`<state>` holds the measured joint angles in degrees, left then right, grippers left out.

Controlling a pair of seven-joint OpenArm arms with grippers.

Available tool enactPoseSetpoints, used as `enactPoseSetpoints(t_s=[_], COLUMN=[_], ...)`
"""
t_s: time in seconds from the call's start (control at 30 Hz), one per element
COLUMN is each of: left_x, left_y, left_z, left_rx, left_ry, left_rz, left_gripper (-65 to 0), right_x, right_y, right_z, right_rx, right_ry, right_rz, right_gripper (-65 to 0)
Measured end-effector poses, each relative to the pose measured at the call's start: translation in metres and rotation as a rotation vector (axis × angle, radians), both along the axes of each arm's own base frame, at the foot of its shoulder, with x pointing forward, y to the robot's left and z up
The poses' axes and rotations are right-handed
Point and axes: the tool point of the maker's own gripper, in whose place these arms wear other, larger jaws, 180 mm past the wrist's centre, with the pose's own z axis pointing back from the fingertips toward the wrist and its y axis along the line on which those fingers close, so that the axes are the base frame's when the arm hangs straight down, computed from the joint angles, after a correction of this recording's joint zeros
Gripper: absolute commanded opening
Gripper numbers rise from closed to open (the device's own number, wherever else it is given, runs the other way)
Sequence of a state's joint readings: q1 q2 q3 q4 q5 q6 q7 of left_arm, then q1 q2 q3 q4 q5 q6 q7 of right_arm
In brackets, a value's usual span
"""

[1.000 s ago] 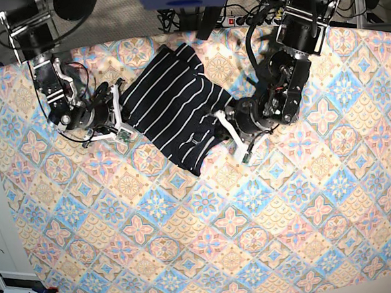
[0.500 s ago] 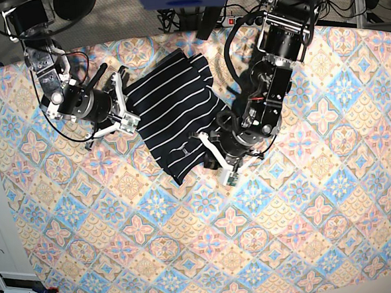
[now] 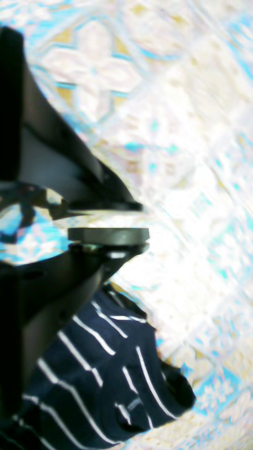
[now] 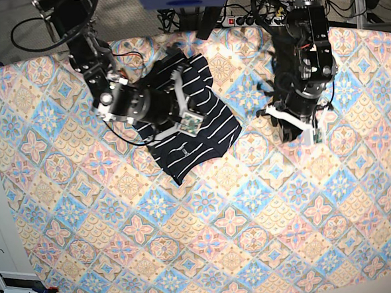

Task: Fold the T-shirt properly
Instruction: 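Drag the folded bundle aside with the right gripper and release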

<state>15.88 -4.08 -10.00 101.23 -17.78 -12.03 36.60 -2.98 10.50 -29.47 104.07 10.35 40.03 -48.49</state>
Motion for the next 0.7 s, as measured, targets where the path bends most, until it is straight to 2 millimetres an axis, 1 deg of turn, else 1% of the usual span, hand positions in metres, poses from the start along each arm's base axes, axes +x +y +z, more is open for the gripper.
enactPoseSetpoints(t_s=[0.1, 0.23, 0.3, 0.4, 0.53, 0.63, 0.7], left_x=[-0.01, -0.023, -0.025, -0.027, -0.029, -0.03, -0.029], left_y=[0.008, 0.007, 0.005, 0.005, 0.005, 0.003, 0.002], left_z=[0.0, -0.001, 0.001, 0.002, 0.0, 0.001, 0.002], left_rx=[0.016, 0.02, 0.017, 0.019, 0.02, -0.002, -0.016], left_ry=[0.009, 0.024, 0.018, 0.02, 0.025, 0.025, 0.019], left_rz=[0.018, 0.012, 0.01, 0.008, 0.009, 0.01, 0.013], left_gripper=[-59.7, -59.7, -59.7, -59.7, -59.7, -59.7, -59.7], right_x=[0.001, 0.003, 0.003, -0.002, -0.008, -0.015, -0.012], right_y=[0.011, 0.023, 0.025, 0.027, 0.039, 0.033, 0.03], right_z=[-0.014, -0.03, -0.041, -0.065, -0.081, -0.104, -0.11], right_rx=[-0.002, 0.011, 0.012, -0.022, 0.05, 0.049, 0.075], right_ry=[0.049, 0.117, 0.155, 0.23, 0.291, 0.355, 0.375], right_rz=[-0.012, -0.018, -0.024, -0.038, -0.049, -0.074, -0.091], right_gripper=[-59.9, -59.9, -60.1, -60.1, -60.1, -60.1, -60.1])
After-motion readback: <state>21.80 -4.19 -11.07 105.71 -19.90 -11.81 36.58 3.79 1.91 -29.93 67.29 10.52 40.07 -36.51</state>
